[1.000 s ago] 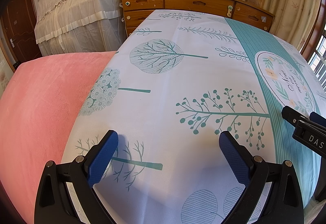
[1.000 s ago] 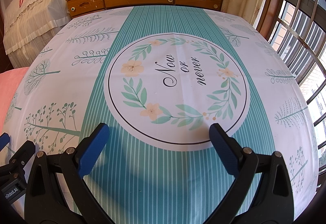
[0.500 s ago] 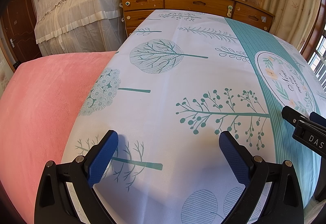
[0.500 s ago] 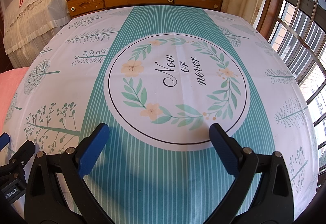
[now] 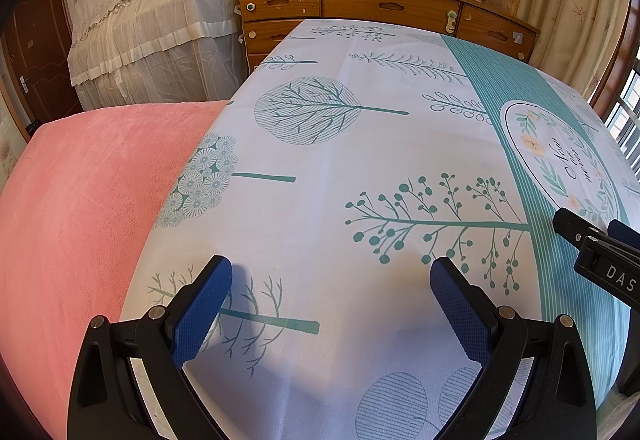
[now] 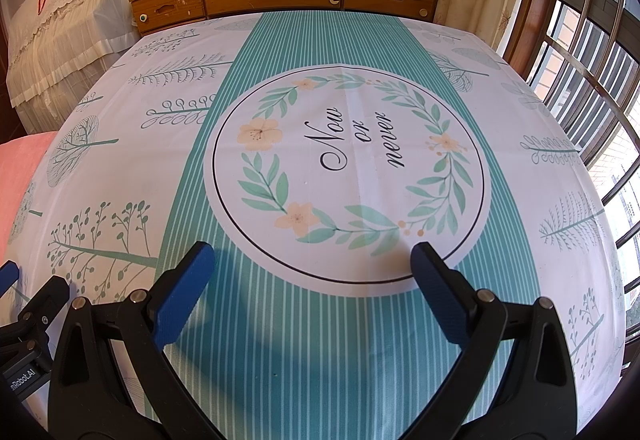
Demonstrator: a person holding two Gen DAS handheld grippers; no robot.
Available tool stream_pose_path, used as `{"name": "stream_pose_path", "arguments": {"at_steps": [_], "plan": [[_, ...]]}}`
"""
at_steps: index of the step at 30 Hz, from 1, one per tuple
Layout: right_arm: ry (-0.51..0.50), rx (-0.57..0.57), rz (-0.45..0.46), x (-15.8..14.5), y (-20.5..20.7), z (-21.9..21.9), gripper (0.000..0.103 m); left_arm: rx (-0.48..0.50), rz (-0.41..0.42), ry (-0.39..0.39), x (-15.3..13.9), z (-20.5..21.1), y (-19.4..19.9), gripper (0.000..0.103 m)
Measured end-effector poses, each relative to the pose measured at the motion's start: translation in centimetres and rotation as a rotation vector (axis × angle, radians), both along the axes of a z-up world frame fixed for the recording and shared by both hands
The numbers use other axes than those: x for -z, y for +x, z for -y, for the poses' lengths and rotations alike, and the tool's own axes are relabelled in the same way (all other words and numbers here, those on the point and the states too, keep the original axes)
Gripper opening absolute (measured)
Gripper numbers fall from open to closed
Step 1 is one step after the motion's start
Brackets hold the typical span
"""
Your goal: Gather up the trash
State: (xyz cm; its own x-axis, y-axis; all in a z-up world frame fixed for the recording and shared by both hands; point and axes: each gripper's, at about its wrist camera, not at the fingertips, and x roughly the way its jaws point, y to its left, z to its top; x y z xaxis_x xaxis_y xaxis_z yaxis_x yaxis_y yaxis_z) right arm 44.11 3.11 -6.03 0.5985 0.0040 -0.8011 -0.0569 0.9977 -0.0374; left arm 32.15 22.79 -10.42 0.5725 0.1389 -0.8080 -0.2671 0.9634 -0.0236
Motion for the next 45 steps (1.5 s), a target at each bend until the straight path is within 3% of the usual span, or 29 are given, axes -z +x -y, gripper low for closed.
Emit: {"name": "stream_pose_path", "arguments": {"at_steps": [27, 29, 32, 38, 45], "plan": [[-0.002, 0.000, 0.000, 0.0, 0.0, -0.1, 0.098, 0.000, 0.000, -0.002, 0.0, 0.0, -0.1, 0.100], [0.003, 0.038, -0.009, 0.1, 0.5, -0.2, 0.103, 0.045, -0.016, -0.003, 0.0, 0.0, -0.4, 0.100], [0.000, 0.074, -0.007, 0.1, 1.6, -2.0, 0.103, 0.111, -0.049, 0.008, -0.2, -0.5, -1.6, 0.100], [0.001, 0.023, -0.009, 0.1, 4.7, -9.7, 0.103, -0.022, 0.071, 0.183, -2.1, -4.8, -9.4, 0.100], [-0.001, -0.049, -0.011, 0.1, 7.7, -19.3, 0.103, -0.255, 0.239, 0.148, -3.4, -9.9, -14.2, 0.100]]}}
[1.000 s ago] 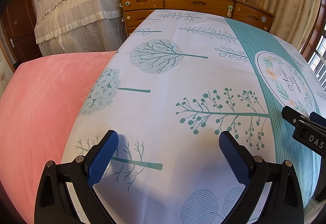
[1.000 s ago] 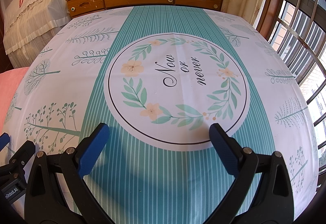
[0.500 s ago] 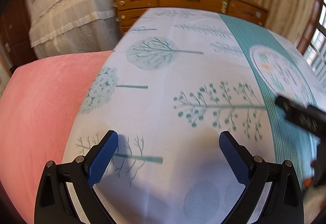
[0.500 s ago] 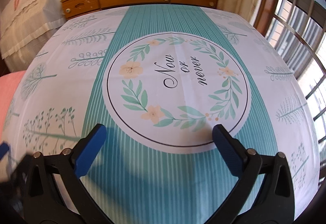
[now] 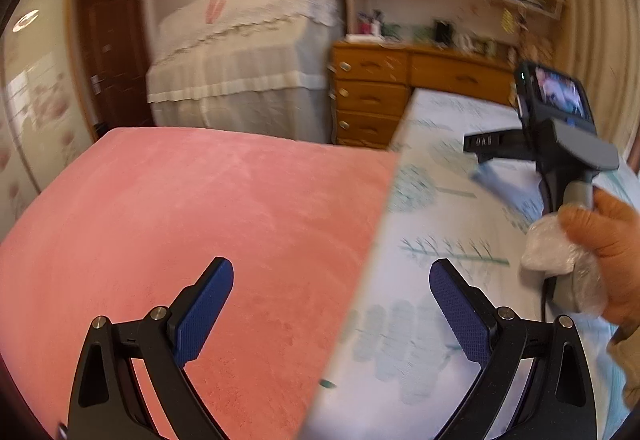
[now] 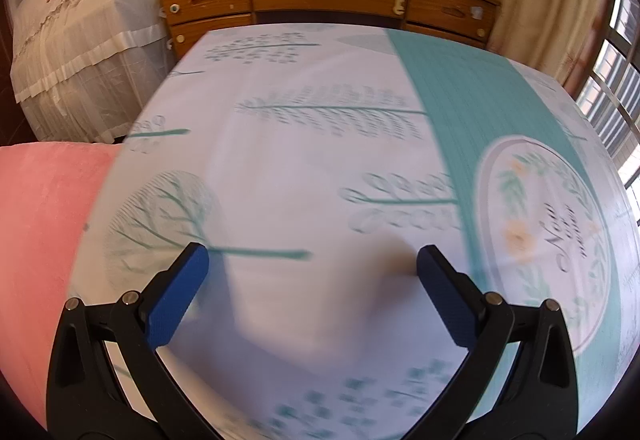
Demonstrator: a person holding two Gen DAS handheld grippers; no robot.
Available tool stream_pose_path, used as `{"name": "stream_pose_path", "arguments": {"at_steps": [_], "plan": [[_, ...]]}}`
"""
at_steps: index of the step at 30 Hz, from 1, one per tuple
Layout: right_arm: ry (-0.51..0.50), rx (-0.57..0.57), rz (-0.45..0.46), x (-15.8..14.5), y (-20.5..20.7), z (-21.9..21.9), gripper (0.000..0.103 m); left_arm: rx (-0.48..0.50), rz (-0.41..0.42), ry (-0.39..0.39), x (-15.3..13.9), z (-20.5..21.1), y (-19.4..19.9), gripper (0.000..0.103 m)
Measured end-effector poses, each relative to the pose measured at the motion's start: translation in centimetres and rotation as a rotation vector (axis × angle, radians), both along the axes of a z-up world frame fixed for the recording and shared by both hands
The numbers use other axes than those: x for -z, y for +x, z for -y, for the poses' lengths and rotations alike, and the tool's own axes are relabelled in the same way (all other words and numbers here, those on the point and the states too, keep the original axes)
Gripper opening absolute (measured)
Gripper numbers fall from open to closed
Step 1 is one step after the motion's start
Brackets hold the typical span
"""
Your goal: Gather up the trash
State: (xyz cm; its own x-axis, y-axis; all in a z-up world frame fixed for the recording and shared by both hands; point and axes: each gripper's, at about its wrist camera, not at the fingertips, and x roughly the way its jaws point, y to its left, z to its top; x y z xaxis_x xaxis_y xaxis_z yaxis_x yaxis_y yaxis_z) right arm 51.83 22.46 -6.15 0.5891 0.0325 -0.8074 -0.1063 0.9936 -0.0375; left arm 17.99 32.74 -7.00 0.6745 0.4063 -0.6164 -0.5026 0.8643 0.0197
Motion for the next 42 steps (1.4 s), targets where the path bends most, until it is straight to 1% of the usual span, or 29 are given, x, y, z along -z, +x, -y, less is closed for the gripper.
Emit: {"name": "stream_pose_path", "arguments": {"at_steps": [3, 6, 8, 10, 12, 15, 17, 23, 27, 31, 38, 42], "plan": [[-0.003, -0.052, -0.001, 0.1, 0.9, -3.2, 0.103, -0.081, 0.044, -0.043, 0.2, -1.4, 0.0, 0.100], [-0.004, -0.068, -0.002, 0.1, 1.0, -4.9, 0.103, -0.114, 0.081, -0.088, 0.2, -1.7, 0.5, 0.100], [0.001, -0.067, -0.002, 0.1, 0.9, -4.9, 0.103, -0.077, 0.070, -0.109, 0.3, -1.5, 1.2, 0.100], [0.001, -0.067, -0.002, 0.1, 0.9, -4.8, 0.103, -0.039, 0.027, -0.096, 0.8, -1.1, 2.5, 0.100], [0.001, -0.067, -0.002, 0.1, 0.9, -4.8, 0.103, -0.040, -0.002, -0.057, 1.0, -0.7, 3.3, 0.100], [0.000, -0.067, -0.002, 0.1, 0.9, -4.8, 0.103, -0.041, -0.035, -0.064, 1.5, -0.7, 4.2, 0.100], [0.001, -0.067, -0.002, 0.1, 0.9, -4.8, 0.103, -0.046, -0.054, -0.053, 1.7, -0.5, 4.6, 0.100], [0.001, -0.067, -0.001, 0.1, 0.9, -4.8, 0.103, -0.006, -0.072, -0.018, 1.9, 0.4, 5.5, 0.100], [0.001, -0.067, -0.001, 0.1, 0.9, -4.8, 0.103, -0.021, -0.122, 0.001, 2.2, 0.6, 6.2, 0.100], [0.001, -0.067, 0.000, 0.2, 0.9, -4.9, 0.103, -0.043, -0.150, -0.030, 2.7, -0.1, 6.5, 0.100], [0.001, -0.067, -0.001, 0.2, 0.9, -4.8, 0.103, -0.065, -0.170, -0.086, 3.0, -1.1, 6.7, 0.100], [0.001, -0.067, 0.000, 0.2, 0.9, -4.8, 0.103, -0.081, -0.173, -0.080, 3.0, -1.1, 6.6, 0.100]]}}
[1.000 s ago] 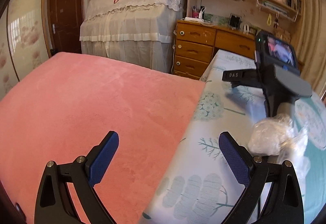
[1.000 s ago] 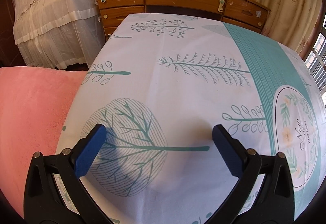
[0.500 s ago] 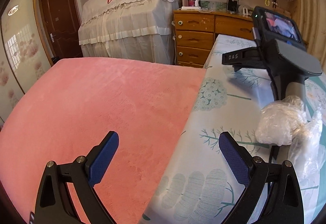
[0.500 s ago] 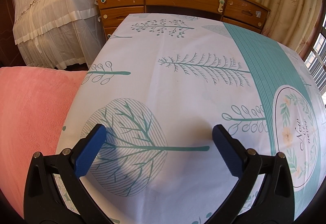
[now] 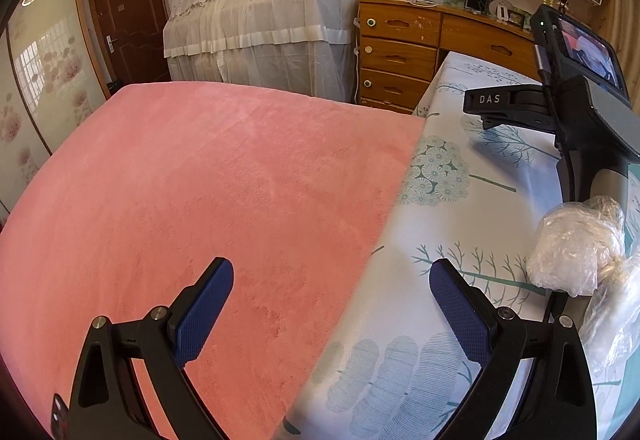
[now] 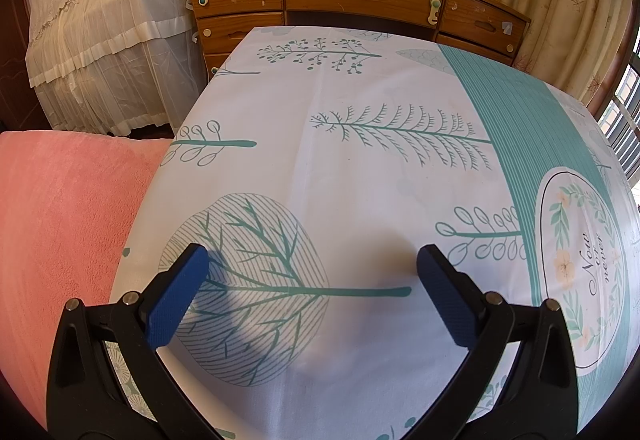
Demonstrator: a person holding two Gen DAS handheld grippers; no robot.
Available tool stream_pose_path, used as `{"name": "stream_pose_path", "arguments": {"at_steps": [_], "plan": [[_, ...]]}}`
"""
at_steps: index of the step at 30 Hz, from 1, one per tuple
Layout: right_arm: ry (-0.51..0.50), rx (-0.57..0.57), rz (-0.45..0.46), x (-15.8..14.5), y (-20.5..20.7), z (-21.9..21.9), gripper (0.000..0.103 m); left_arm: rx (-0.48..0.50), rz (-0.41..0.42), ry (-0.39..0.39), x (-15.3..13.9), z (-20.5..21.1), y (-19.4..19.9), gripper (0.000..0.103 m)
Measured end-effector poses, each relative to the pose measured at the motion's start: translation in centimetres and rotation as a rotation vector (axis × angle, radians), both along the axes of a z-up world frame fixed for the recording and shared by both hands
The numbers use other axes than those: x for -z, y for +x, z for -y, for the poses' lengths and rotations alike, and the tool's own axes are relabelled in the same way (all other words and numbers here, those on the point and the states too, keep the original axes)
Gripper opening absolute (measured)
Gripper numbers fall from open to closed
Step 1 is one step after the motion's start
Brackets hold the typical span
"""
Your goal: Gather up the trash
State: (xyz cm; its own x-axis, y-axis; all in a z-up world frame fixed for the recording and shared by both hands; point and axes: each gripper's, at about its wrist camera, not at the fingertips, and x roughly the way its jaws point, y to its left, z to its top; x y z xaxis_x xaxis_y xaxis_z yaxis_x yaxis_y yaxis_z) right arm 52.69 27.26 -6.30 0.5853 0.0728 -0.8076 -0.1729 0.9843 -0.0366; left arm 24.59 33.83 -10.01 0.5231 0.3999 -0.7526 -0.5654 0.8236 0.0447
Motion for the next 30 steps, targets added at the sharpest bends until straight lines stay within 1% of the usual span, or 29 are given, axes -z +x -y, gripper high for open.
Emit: {"name": "stream_pose_path", "arguments": {"at_steps": [5, 10, 12, 15, 20, 30], "plan": [[0.000, 0.000, 0.000, 0.0, 0.0, 0.0, 0.103, 0.020, 0.005, 0.042, -0.3, 0.7, -0.1, 0.100], [0.000, 0.000, 0.000, 0.0, 0.0, 0.0, 0.103, 0.038, 0.004, 0.130, -0.6, 2.0, -0.1, 0.100], [0.000, 0.000, 0.000, 0.0, 0.0, 0.0, 0.103, 0.049, -0.004, 0.149, -0.7, 2.4, 0.0, 0.100], [0.000, 0.000, 0.001, 0.0, 0.0, 0.0, 0.103, 0.048, -0.008, 0.148, -0.7, 2.4, 0.2, 0.100], [0.000, 0.000, 0.001, 0.0, 0.0, 0.0, 0.103, 0.037, -0.007, 0.125, -0.7, 1.8, 0.2, 0.100], [0.000, 0.000, 0.001, 0.0, 0.0, 0.0, 0.103, 0.013, -0.001, 0.117, -0.6, 1.3, 0.0, 0.100]]}}
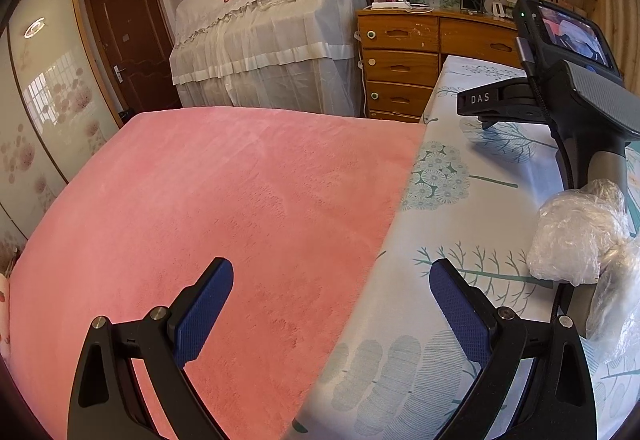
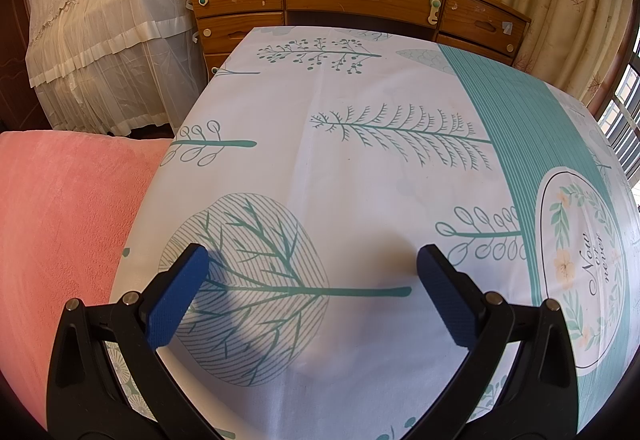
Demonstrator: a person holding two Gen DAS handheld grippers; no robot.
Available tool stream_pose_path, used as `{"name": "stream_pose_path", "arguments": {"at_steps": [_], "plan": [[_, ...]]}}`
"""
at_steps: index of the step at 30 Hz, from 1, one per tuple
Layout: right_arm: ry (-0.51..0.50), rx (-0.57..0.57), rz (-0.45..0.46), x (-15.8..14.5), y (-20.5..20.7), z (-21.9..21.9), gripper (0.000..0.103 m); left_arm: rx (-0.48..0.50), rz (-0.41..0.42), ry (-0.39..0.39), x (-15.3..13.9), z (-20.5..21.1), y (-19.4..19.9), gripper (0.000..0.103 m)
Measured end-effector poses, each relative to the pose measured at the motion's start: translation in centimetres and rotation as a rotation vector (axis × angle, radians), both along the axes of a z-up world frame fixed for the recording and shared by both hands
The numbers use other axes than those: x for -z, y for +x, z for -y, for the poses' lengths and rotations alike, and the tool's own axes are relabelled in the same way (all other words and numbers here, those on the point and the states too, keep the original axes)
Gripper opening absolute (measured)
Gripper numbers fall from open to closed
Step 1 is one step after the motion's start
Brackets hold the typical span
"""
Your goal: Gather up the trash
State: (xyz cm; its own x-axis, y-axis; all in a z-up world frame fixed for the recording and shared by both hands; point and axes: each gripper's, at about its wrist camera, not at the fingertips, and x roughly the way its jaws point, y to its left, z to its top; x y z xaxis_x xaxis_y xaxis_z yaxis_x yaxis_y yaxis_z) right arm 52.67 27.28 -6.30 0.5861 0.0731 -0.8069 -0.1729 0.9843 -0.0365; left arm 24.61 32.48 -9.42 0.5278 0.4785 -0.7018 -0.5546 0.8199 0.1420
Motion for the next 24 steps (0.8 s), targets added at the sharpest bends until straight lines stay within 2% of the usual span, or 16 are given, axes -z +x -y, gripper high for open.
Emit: {"name": "stream_pose_path", "arguments": {"at_steps": [24], "plan": [[0.000, 0.000, 0.000, 0.00, 0.00, 0.05, 0.103, -0.005, -0.026, 0.028, 0.02, 0.78, 0.30, 0.100]]}}
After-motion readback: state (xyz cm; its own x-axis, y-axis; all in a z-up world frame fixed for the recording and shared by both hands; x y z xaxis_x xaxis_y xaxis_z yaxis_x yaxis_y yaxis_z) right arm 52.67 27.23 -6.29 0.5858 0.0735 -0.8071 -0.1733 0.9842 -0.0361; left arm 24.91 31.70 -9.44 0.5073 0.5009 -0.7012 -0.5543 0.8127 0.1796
